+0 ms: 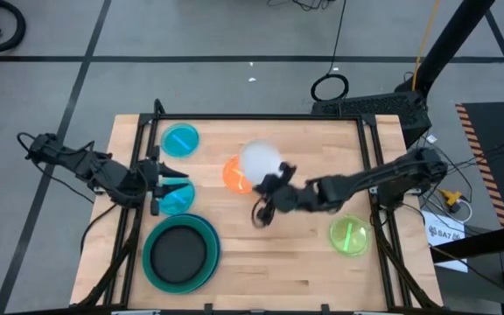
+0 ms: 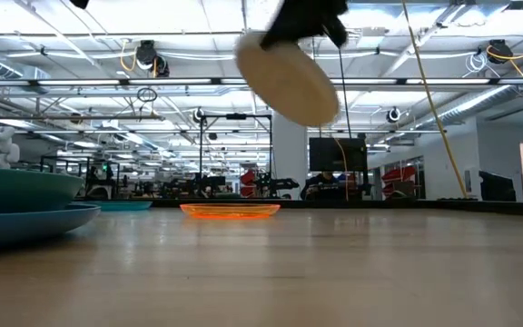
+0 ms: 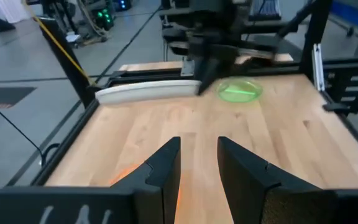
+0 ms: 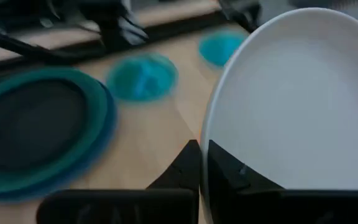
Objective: Stack plastic plates
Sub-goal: Stack the white plate on top of the black plate
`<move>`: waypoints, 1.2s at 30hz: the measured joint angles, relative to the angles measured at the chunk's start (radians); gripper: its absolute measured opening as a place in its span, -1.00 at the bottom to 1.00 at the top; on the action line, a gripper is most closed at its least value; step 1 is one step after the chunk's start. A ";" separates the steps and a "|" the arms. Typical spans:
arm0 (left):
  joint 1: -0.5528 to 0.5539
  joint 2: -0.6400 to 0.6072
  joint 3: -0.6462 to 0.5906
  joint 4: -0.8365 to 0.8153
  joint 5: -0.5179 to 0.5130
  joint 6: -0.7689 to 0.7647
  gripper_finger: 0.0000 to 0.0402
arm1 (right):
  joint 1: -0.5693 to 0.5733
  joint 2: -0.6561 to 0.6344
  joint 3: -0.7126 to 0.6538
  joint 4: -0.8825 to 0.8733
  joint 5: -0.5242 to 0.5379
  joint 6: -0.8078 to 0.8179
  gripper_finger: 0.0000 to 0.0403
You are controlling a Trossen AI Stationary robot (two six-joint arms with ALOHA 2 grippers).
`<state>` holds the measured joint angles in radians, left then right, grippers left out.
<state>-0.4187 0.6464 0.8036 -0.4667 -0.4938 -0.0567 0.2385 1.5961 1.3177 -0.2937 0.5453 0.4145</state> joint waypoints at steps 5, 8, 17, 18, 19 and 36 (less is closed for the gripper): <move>-0.056 -0.035 0.000 -0.055 -0.006 -0.073 -0.44 | 0.078 0.180 0.173 0.005 0.006 -0.118 -0.99; -0.089 -0.041 0.000 -0.097 -0.007 -0.114 -0.44 | 0.107 0.303 0.297 0.004 0.006 -0.189 -0.99; -0.177 -0.041 0.000 -0.095 -0.007 -0.127 -0.44 | 0.163 0.608 0.695 -0.034 -0.055 -0.288 -0.99; -0.190 -0.041 0.000 -0.088 -0.011 -0.134 -0.44 | 0.166 0.635 0.734 -0.036 -0.069 -0.292 -0.99; -0.205 -0.041 0.000 -0.078 -0.025 -0.140 -0.44 | 0.171 0.662 0.770 -0.036 -0.078 -0.298 -0.99; -0.554 -0.055 0.000 0.005 -0.186 -0.095 -0.44 | 0.183 0.863 1.037 0.007 -0.158 -0.300 -0.99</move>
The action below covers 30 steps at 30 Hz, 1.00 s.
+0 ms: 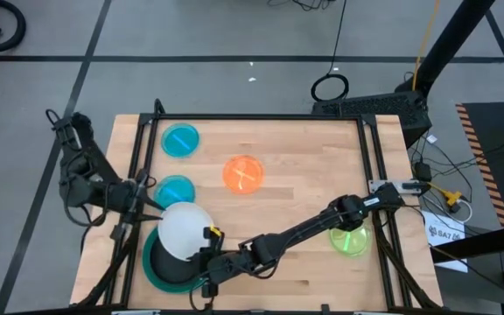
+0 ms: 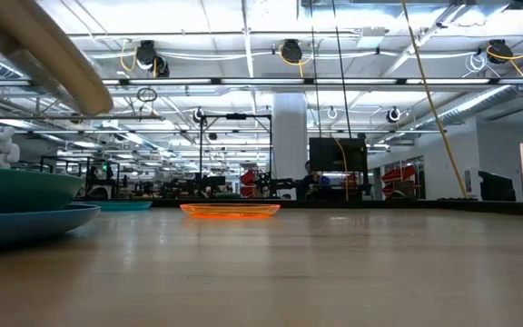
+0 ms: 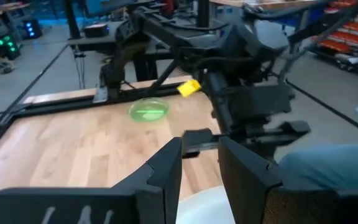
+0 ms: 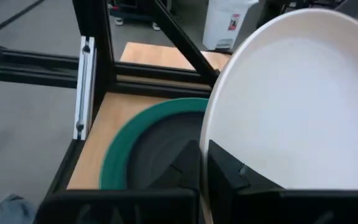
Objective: Stack plastic plates
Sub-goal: Stack the white plate on top of the black plate
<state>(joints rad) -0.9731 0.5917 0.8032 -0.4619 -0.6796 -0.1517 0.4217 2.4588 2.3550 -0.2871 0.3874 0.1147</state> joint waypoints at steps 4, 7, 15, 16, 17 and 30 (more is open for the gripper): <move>-0.039 0.000 0.000 0.000 -0.044 0.013 -0.44 | -0.002 0.000 0.000 0.005 -0.017 -0.019 -0.99; -0.052 0.000 0.000 0.000 -0.056 0.019 -0.44 | -0.005 0.000 0.000 0.007 -0.054 -0.022 -0.99; -0.057 -0.003 0.000 -0.007 -0.058 0.018 -0.44 | -0.010 0.029 -0.002 0.024 -0.120 -0.078 -0.99; -0.057 -0.003 0.000 -0.008 -0.058 0.014 -0.44 | -0.010 0.033 -0.002 0.017 -0.132 -0.078 -0.99; -0.057 -0.003 0.000 -0.009 -0.058 0.010 -0.44 | -0.010 0.042 -0.002 0.025 -0.134 -0.075 -0.99; -0.057 -0.003 0.000 -0.036 -0.058 -0.043 -0.44 | -0.010 0.048 -0.002 0.027 -0.174 -0.077 -0.98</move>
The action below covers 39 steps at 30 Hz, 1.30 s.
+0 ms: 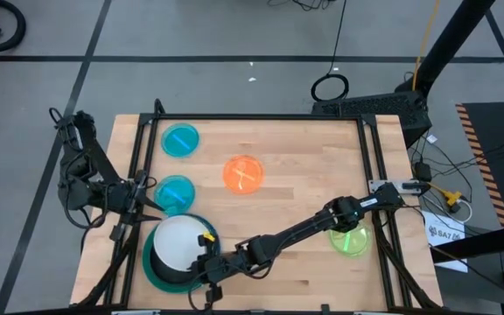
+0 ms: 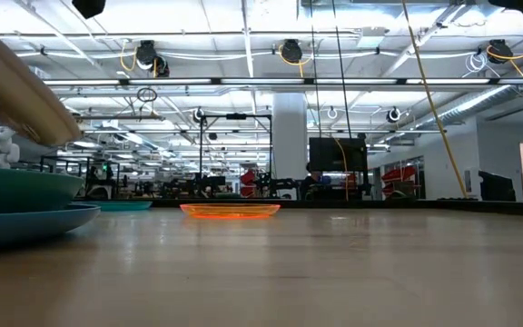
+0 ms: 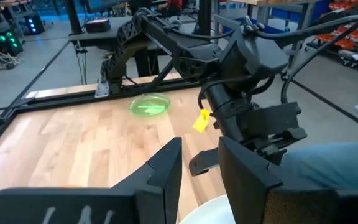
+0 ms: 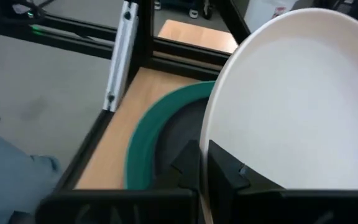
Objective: Stack plastic plates
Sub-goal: Stack the white plate on top of the black plate, then stack the bottom light blue plate on top of the white plate
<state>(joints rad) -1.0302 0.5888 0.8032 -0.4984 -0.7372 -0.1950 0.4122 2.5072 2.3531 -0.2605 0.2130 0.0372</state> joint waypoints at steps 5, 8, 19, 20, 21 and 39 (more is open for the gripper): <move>0.000 0.000 0.000 0.000 0.000 -0.003 -0.44 | -0.001 0.031 0.000 0.007 -0.007 -0.004 -0.98; 0.000 0.000 0.000 -0.001 0.000 -0.003 -0.44 | -0.001 0.051 -0.002 -0.002 -0.005 -0.001 -0.98; 0.000 0.000 0.000 -0.007 0.000 -0.003 -0.44 | -0.001 0.046 -0.001 0.008 -0.005 -0.050 -0.90; 0.000 0.000 0.000 -0.007 0.000 -0.003 -0.44 | -0.001 0.046 -0.001 0.011 -0.004 -0.048 -0.88; 0.000 0.000 0.000 -0.008 0.001 -0.003 -0.44 | -0.001 0.046 -0.001 0.012 -0.003 -0.043 -0.85; 0.000 0.000 0.000 -0.008 0.001 -0.005 -0.44 | -0.001 0.044 -0.001 0.020 0.002 0.003 -0.53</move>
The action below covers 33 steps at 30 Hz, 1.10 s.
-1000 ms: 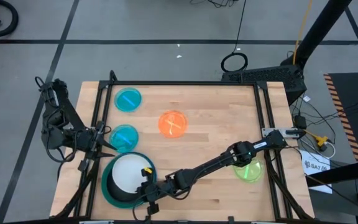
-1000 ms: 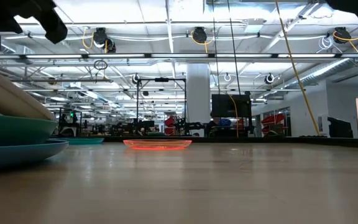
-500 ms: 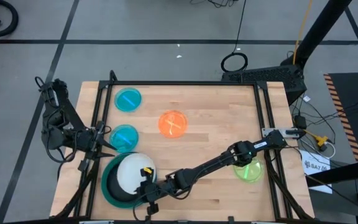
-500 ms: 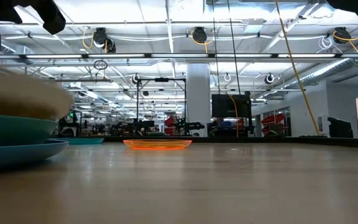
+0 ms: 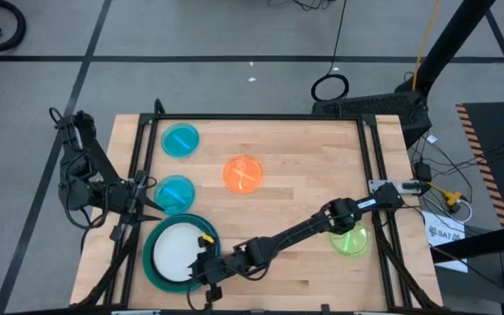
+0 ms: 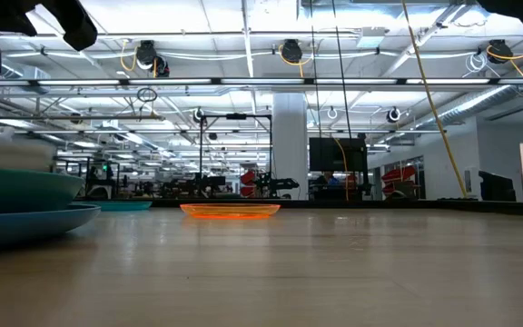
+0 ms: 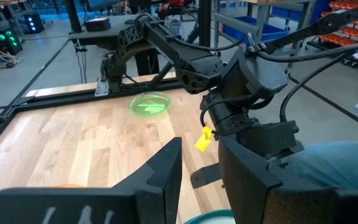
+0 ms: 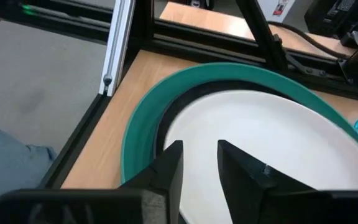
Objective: Stack plastic plates
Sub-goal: Stack the bottom light blue plate on top of the white plate
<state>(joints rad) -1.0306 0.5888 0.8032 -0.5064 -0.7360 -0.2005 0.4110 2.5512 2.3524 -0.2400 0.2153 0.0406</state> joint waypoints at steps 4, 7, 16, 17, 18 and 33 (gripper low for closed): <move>0.000 0.000 0.000 -0.003 0.000 -0.003 -0.44 | -0.001 -0.012 0.004 0.011 0.001 0.003 -0.53; 0.000 0.000 0.000 -0.020 0.001 -0.013 -0.44 | -0.003 -0.023 0.004 0.020 0.000 0.016 -0.53; 0.000 0.011 0.000 -0.023 0.001 -0.031 -0.44 | -0.006 -0.087 0.004 -0.166 0.000 0.111 -0.54; 0.000 0.014 0.000 -0.024 0.000 -0.031 -0.44 | -0.006 -0.099 0.004 -0.214 0.000 0.126 -0.54; 0.000 0.019 0.000 -0.024 0.000 -0.034 -0.44 | -0.006 -0.110 0.004 -0.263 0.000 0.137 -0.54; 0.015 0.117 0.000 -0.021 -0.201 -0.102 -0.44 | -0.003 -0.232 0.004 -0.858 0.124 0.045 -0.54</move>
<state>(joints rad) -1.0157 0.7054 0.8032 -0.5274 -0.9369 -0.3022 0.4079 2.3189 2.3562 -1.0981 0.3389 0.0856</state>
